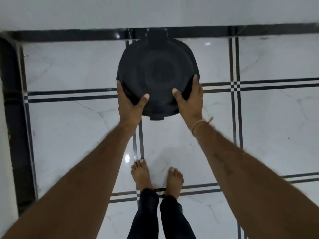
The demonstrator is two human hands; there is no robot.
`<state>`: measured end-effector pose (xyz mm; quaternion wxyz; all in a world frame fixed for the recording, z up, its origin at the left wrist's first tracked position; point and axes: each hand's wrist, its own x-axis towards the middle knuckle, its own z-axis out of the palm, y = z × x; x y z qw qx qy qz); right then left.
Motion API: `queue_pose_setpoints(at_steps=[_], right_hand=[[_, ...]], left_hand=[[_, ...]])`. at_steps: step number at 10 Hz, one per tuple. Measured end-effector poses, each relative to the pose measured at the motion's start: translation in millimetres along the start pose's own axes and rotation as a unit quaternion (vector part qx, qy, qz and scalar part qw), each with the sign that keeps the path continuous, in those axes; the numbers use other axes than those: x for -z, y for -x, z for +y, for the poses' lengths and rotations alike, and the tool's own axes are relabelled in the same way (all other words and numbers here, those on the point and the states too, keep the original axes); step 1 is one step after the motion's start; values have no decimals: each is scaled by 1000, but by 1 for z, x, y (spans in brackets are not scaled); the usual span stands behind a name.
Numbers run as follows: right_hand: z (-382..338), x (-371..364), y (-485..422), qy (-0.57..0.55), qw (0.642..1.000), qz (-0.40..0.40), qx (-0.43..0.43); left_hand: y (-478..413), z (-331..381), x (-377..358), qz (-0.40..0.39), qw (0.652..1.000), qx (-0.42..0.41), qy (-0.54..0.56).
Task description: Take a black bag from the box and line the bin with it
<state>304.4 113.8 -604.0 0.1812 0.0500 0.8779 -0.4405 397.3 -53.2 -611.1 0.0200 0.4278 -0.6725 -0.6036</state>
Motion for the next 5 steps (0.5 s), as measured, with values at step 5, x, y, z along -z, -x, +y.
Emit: queue_pose_setpoints(at_steps=[5], right_hand=[[-104, 100, 72, 77, 987, -42, 133]], left_hand=[[100, 141, 69, 43, 987, -87, -129]])
